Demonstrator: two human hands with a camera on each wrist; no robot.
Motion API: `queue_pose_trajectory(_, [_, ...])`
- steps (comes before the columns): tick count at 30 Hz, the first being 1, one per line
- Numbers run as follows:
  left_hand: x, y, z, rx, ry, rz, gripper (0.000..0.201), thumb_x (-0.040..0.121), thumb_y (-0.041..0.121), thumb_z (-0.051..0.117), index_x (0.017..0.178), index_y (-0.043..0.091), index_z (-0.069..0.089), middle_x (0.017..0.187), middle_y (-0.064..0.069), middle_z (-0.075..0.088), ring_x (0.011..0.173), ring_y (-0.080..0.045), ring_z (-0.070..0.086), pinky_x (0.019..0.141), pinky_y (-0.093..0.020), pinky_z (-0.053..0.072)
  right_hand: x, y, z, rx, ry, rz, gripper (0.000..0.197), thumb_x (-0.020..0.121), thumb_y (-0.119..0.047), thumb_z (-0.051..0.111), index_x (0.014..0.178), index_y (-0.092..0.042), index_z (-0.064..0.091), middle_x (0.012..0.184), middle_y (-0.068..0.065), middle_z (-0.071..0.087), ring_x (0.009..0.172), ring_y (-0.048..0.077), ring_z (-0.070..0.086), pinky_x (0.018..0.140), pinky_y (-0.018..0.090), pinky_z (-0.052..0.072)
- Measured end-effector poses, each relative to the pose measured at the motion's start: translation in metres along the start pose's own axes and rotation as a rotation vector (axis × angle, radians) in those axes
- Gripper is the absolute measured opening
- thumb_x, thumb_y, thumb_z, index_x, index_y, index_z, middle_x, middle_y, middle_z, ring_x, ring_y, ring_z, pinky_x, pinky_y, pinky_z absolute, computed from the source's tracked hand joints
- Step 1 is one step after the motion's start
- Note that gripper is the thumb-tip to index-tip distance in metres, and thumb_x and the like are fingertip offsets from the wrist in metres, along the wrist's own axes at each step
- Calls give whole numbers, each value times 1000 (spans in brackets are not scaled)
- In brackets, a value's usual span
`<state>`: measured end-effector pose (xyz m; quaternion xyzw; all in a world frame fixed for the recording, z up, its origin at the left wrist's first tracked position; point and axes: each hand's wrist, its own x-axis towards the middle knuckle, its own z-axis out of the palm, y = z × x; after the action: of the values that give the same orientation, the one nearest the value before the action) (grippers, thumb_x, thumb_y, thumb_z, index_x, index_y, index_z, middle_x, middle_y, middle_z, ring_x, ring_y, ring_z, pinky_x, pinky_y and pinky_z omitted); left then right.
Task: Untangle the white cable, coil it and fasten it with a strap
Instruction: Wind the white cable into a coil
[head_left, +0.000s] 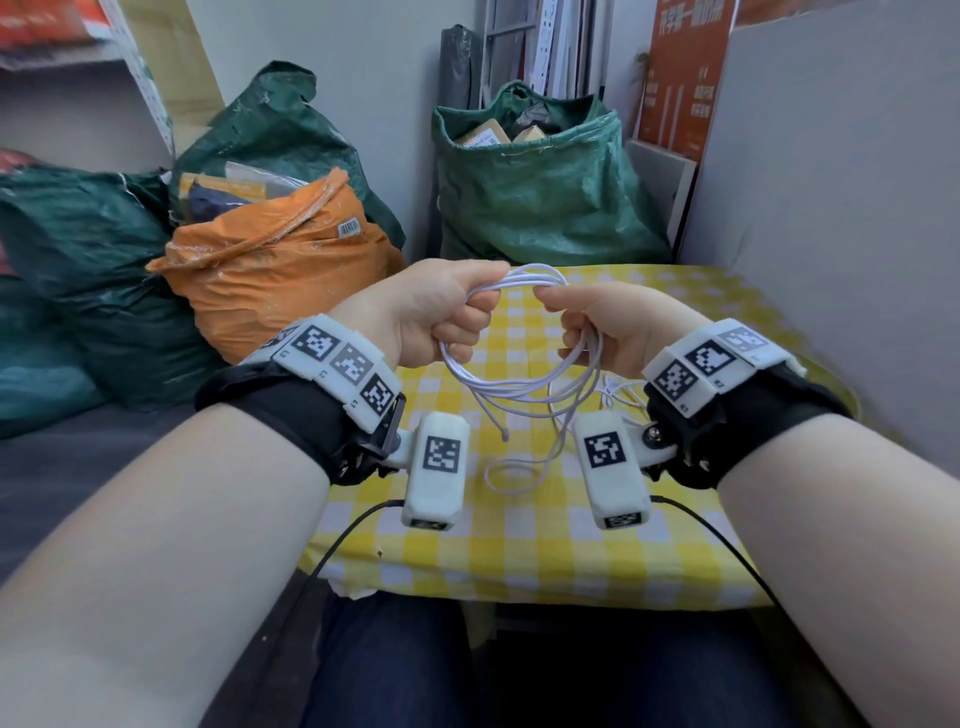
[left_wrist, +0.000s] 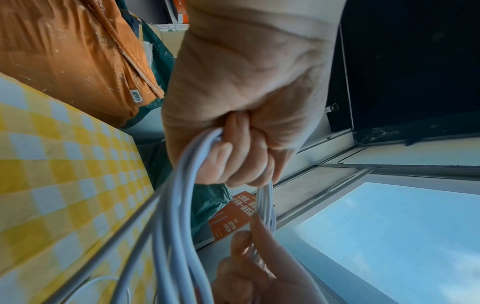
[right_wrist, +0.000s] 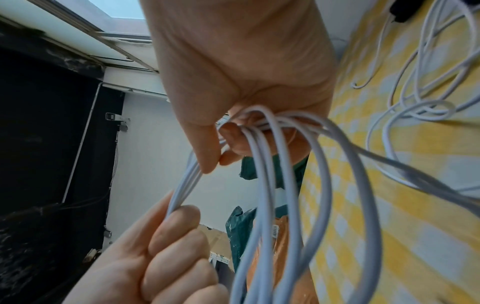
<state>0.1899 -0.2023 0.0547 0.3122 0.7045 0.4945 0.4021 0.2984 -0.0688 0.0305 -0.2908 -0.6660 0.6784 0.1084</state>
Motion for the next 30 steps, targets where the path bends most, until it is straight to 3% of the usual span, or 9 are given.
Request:
queue_pose_trajectory(3, [1,-2,2,-26,-11,2,49,99,43,35,57,19,32,38,9,23,31,-7,14,40,-21,20,-1,1,0,85,24,20,21,89,-25,64,75,-14,53,41,-7,37,47,12,39,68,30,45])
queue_pose_trajectory(9, [0,-5,0,-74,-145,-53,47,99,44,32,59,19,35,43,6,27,34,-9,21,55,-27,40,1,-7,3,8,114,-90,34,83,2,53,63,-18,34,45,-4,26,33,9,19,37,20,20])
queue_pose_trajectory(12, [1,-3,-5,-46,-162,-57,36,100,38,34,78,14,51,54,3,42,40,-10,37,63,-33,50,-2,-11,4,-173,133,-167,31,78,5,48,60,-16,34,55,1,25,37,13,20,39,19,18])
queue_pose_trajectory(15, [1,5,-2,-2,-135,50,30,101,33,38,101,11,57,62,0,48,44,-10,42,60,-31,53,-5,-14,9,-348,107,-204,23,77,3,49,64,-14,40,59,3,29,45,16,24,42,22,21])
queue_pose_trajectory(19, [1,22,6,224,-65,142,24,99,32,46,100,12,58,70,-3,47,45,-9,35,46,-21,40,-7,-22,16,-500,105,-281,13,79,-4,51,74,-15,48,64,3,40,53,18,34,47,26,29])
queue_pose_trajectory(22, [2,29,8,345,-82,100,31,99,38,42,88,12,55,58,3,29,44,-8,20,40,-18,20,-8,-26,13,-471,83,-320,15,77,-3,55,78,-15,46,67,6,43,52,17,34,49,28,33])
queue_pose_trajectory(25, [5,34,6,463,-37,107,39,99,42,41,79,13,58,50,6,27,42,-9,19,38,-19,19,-10,-25,8,-374,-33,-330,12,81,-3,57,81,-12,50,65,5,44,48,13,35,47,24,33])
queue_pose_trajectory(27, [8,38,1,450,25,135,39,100,39,41,75,13,56,46,7,28,39,-8,20,37,-18,20,-10,-23,3,-308,-73,-317,14,87,-16,63,77,-15,52,59,-2,44,49,11,42,47,18,38])
queue_pose_trajectory(30, [10,42,-9,339,114,161,40,101,36,38,68,15,45,43,8,24,35,-7,16,35,-15,15,-7,-19,-7,-278,-119,-259,19,92,-34,57,91,-16,62,66,-1,61,62,14,58,65,24,51])
